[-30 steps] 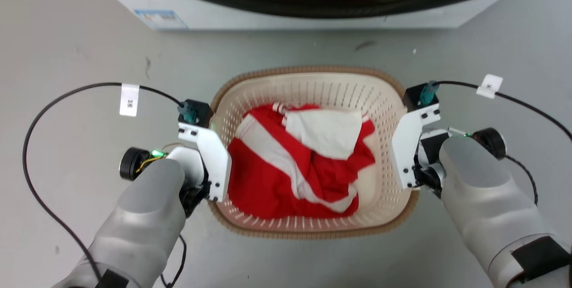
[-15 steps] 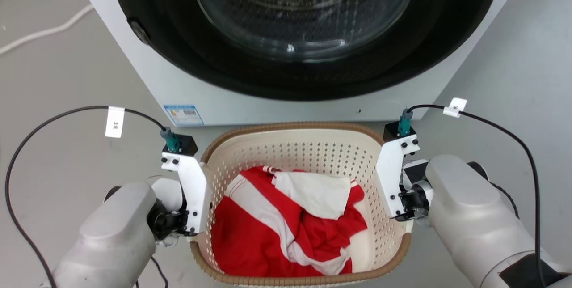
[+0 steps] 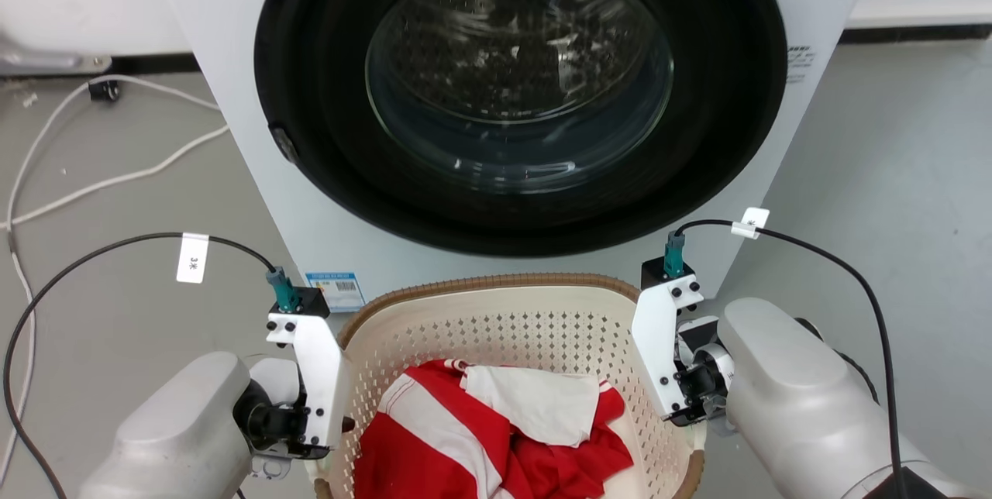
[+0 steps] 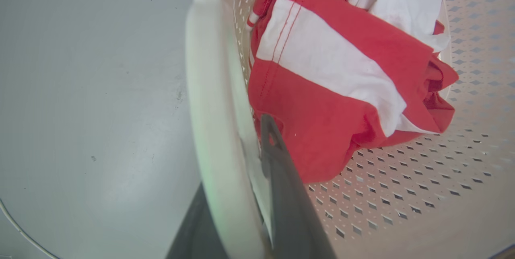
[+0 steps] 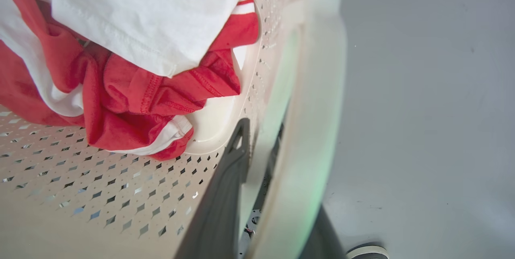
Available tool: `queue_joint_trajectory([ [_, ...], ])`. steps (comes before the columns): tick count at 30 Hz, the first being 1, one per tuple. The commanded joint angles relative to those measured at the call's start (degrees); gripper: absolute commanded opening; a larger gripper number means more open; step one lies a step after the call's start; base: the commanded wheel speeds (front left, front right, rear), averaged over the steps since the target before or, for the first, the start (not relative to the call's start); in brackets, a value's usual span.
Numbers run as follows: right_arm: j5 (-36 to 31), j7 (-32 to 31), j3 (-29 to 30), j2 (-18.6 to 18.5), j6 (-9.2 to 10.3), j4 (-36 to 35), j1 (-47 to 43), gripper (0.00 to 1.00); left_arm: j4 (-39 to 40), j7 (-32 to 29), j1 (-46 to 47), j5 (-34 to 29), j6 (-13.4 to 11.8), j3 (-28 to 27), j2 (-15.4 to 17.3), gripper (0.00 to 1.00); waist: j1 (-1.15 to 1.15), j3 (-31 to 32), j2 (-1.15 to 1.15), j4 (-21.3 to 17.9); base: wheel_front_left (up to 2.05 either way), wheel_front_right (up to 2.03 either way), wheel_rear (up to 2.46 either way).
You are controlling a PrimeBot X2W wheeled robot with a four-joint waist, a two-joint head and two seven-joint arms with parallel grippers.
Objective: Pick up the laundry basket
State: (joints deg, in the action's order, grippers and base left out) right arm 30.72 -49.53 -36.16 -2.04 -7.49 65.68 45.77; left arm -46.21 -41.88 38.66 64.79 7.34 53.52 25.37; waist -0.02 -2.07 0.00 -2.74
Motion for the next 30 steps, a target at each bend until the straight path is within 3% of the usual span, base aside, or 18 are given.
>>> queue_joint_trajectory([
  [1,-0.25,0.11,-0.25,-1.53,0.00,0.28,-0.09,0.00,-0.61,-0.96,-1.10,-0.33,0.19,0.50,2.04,0.00,0.02,1.51,0.00,-0.34,0.00,0.00,0.00],
  [14,1.47,-0.72,-1.58,-1.65,0.00,0.85,-0.12,0.00,-1.38,-4.61,-0.94,0.90,0.15,3.15,1.42,0.00,0.02,3.38,0.00,-1.26,0.00,0.00,0.00],
  [30,3.44,-1.50,-3.38,-1.27,-0.08,0.31,0.40,0.00,-1.83,-3.60,0.96,1.55,0.20,4.00,0.44,0.00,0.02,3.69,0.00,-2.08,0.00,0.00,0.00],
])
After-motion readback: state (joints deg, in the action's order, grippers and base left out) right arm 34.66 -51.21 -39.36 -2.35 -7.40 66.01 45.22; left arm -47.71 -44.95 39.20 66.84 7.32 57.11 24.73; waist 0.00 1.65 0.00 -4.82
